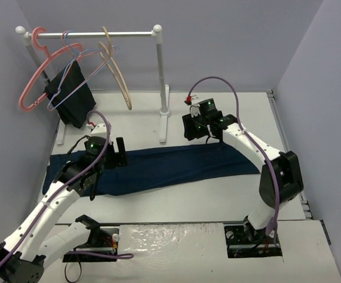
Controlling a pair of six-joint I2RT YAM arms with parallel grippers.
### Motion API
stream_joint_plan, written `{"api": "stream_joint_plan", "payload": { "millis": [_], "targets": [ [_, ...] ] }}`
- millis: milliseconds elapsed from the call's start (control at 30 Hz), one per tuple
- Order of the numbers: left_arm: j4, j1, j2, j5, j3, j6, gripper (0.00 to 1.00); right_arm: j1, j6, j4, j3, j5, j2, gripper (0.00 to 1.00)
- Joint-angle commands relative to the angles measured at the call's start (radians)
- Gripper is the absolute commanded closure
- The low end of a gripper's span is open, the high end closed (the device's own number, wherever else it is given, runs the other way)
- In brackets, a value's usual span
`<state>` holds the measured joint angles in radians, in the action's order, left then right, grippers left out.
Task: Place the trousers on the hanger
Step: Fold the trousers at the center of the board.
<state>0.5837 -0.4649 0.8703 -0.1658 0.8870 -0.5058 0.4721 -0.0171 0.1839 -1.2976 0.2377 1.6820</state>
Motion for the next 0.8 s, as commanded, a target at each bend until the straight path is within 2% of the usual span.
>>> {"api": "stream_joint_plan", "payload": {
  "millis": [0, 233, 600, 767],
  "targets": [
    [0.115, 0.009, -0.062, -0.105, 0.060, 0.100, 0.21, 0.005, 0.227, 0.028, -0.104, 0.186, 0.117, 0.58],
    [0.116, 0.015, -0.107, -0.163, 0.026, 0.143, 0.04, 0.020, 0.338, 0.079, -0.165, 0.266, 0.247, 0.62],
    [0.073, 0.032, -0.101, -0.228, -0.014, 0.166, 0.03, 0.072, 0.376, 0.114, -0.168, 0.228, 0.315, 0.61],
    [0.070, 0.032, -0.106, -0.228, -0.017, 0.166, 0.03, 0.074, 0.381, 0.114, -0.170, 0.177, 0.325, 0.64]
  ]
}}
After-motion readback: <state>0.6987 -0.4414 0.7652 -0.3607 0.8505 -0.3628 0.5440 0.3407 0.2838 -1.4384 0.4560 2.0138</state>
